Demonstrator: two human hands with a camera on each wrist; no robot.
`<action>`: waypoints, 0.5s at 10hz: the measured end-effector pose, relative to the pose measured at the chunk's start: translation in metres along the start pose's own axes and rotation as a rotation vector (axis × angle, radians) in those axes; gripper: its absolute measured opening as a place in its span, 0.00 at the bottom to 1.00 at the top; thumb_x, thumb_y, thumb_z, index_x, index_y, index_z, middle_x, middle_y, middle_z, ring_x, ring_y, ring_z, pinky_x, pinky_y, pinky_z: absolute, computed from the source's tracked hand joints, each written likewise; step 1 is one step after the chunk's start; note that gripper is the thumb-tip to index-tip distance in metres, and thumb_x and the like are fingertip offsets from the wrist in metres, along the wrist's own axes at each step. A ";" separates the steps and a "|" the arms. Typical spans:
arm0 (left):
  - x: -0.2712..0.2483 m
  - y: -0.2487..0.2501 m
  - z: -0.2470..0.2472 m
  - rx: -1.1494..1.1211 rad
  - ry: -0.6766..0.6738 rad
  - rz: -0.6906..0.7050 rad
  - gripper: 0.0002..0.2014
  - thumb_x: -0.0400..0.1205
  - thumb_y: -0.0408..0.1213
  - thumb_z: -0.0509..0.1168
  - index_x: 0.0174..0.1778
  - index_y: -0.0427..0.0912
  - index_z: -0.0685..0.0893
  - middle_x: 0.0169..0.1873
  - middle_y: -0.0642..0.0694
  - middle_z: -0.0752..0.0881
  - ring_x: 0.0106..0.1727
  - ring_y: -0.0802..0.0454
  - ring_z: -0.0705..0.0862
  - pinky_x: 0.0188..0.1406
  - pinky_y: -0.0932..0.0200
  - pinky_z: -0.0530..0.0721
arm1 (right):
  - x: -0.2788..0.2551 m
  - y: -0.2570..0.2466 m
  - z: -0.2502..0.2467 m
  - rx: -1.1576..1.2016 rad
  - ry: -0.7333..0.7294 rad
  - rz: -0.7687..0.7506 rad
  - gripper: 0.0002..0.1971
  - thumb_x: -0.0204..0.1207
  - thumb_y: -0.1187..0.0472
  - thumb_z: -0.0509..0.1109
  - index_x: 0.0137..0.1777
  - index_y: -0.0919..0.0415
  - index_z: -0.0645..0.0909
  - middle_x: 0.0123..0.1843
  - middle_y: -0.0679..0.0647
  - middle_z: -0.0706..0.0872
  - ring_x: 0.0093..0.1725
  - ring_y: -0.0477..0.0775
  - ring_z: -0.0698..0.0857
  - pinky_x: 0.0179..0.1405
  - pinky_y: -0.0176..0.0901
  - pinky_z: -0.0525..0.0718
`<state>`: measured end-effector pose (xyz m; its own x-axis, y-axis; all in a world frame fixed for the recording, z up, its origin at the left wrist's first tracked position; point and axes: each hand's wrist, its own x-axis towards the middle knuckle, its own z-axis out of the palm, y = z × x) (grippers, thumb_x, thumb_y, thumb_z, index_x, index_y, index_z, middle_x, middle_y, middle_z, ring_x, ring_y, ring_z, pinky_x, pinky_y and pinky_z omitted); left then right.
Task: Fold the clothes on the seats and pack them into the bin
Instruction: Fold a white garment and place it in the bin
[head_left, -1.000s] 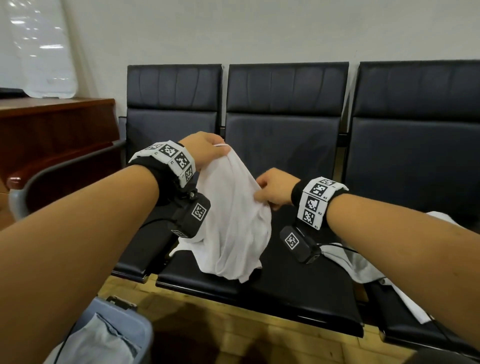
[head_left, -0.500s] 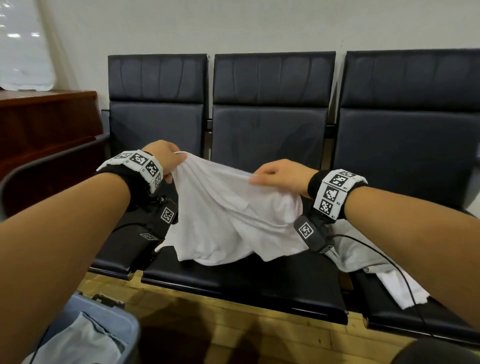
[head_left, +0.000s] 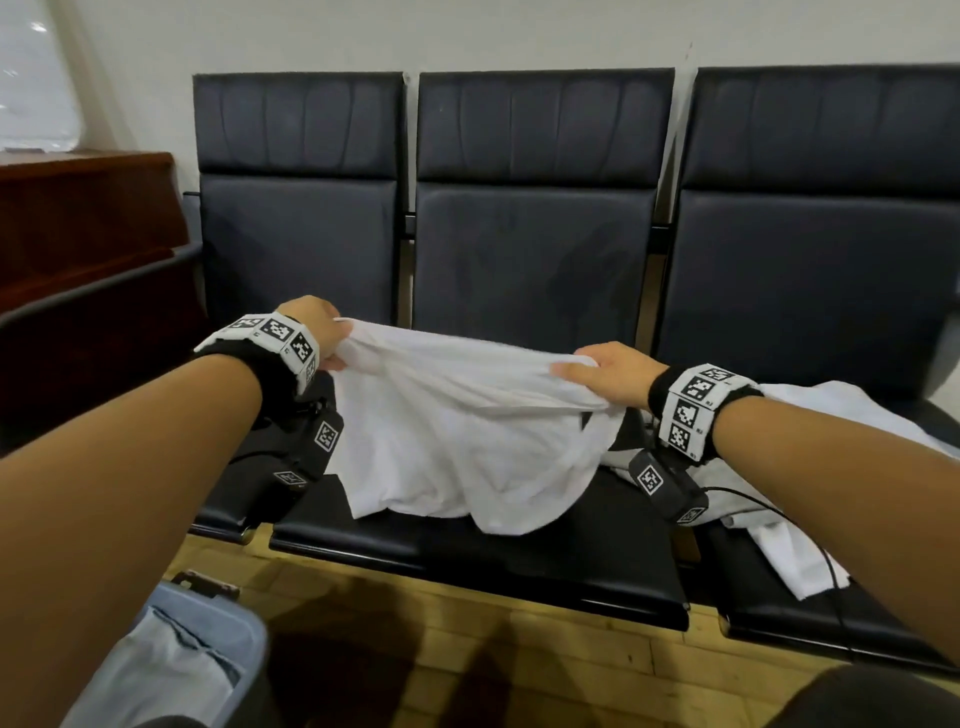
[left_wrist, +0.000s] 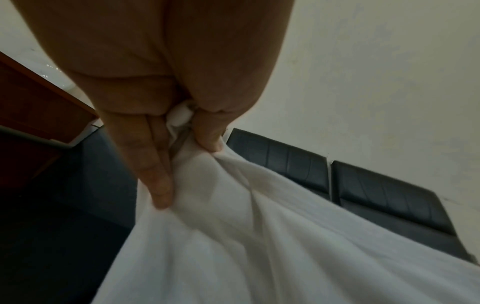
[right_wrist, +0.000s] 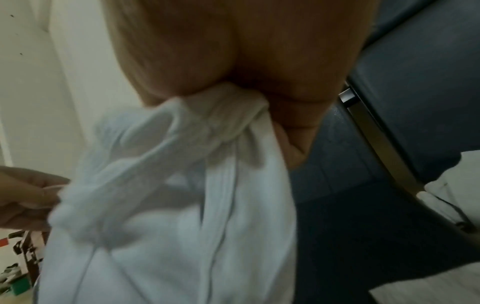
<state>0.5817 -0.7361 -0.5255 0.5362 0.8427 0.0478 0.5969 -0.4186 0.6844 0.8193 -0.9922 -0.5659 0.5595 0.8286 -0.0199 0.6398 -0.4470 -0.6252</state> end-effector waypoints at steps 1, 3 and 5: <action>0.000 -0.012 0.005 0.299 -0.056 -0.011 0.12 0.86 0.39 0.60 0.44 0.33 0.81 0.51 0.34 0.88 0.46 0.39 0.85 0.51 0.54 0.83 | 0.002 0.008 0.001 -0.157 -0.214 0.049 0.21 0.69 0.43 0.80 0.42 0.64 0.86 0.36 0.53 0.86 0.35 0.50 0.83 0.37 0.43 0.82; 0.011 -0.025 0.033 0.227 -0.114 -0.085 0.12 0.87 0.41 0.59 0.57 0.36 0.81 0.50 0.32 0.86 0.48 0.33 0.88 0.47 0.40 0.89 | 0.031 0.018 0.004 0.312 -0.194 0.362 0.13 0.84 0.58 0.66 0.61 0.69 0.77 0.56 0.72 0.82 0.47 0.75 0.89 0.24 0.51 0.89; 0.037 0.010 0.046 -0.242 -0.150 -0.159 0.14 0.88 0.40 0.55 0.61 0.32 0.76 0.44 0.30 0.89 0.41 0.36 0.90 0.43 0.44 0.90 | 0.104 -0.019 -0.031 0.123 0.222 0.133 0.15 0.79 0.61 0.69 0.60 0.70 0.81 0.59 0.69 0.86 0.57 0.69 0.86 0.59 0.59 0.86</action>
<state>0.6351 -0.7248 -0.5501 0.5405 0.8242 -0.1688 0.5307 -0.1784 0.8286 0.8817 -0.9077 -0.5319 0.7445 0.6654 0.0549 0.4918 -0.4910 -0.7190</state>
